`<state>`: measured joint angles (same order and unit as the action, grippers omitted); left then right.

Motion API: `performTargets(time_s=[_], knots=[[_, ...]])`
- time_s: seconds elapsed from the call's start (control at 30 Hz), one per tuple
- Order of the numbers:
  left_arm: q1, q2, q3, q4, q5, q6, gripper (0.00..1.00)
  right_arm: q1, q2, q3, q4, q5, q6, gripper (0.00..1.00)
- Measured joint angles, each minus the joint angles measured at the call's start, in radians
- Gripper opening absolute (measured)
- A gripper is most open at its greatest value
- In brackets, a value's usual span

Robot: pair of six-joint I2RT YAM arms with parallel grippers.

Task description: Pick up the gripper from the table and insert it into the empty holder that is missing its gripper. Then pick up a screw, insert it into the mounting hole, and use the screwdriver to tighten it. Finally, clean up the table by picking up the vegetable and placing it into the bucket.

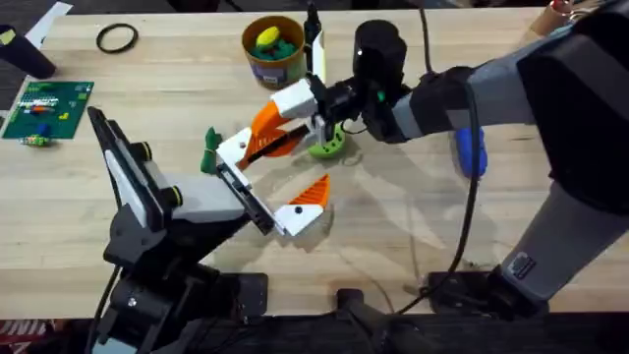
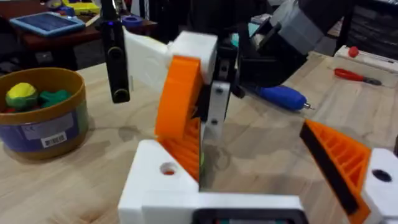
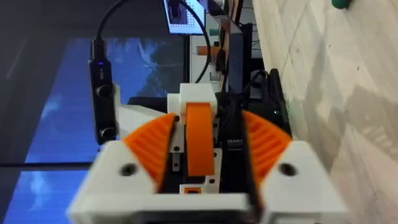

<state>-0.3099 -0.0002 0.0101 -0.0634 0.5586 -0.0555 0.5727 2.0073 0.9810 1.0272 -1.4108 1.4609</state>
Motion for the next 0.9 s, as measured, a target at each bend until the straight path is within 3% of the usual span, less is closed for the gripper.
performTargets(time_s=[0.07,0.13,0.53,0.7,0.9], knots=[[0.0,0.0,0.0,0.0,0.003,0.0,0.986,0.007,0.004,0.0,-0.001,0.0,-0.002,0.923],[0.0,0.0,0.0,0.0,0.004,0.002,0.986,0.011,0.004,0.0,-0.003,0.0,-0.003,0.991],[0.0,0.0,0.0,0.0,0.006,0.003,0.986,0.013,0.004,0.0,-0.015,0.011,-0.003,0.997],[0.0,0.0,0.0,0.0,0.006,0.003,0.987,0.012,0.004,0.001,-0.142,0.027,-0.023,0.997],[0.0,0.0,0.0,0.0,0.007,0.003,0.986,-0.023,-0.034,0.003,-0.304,0.047,-0.203,0.997]])
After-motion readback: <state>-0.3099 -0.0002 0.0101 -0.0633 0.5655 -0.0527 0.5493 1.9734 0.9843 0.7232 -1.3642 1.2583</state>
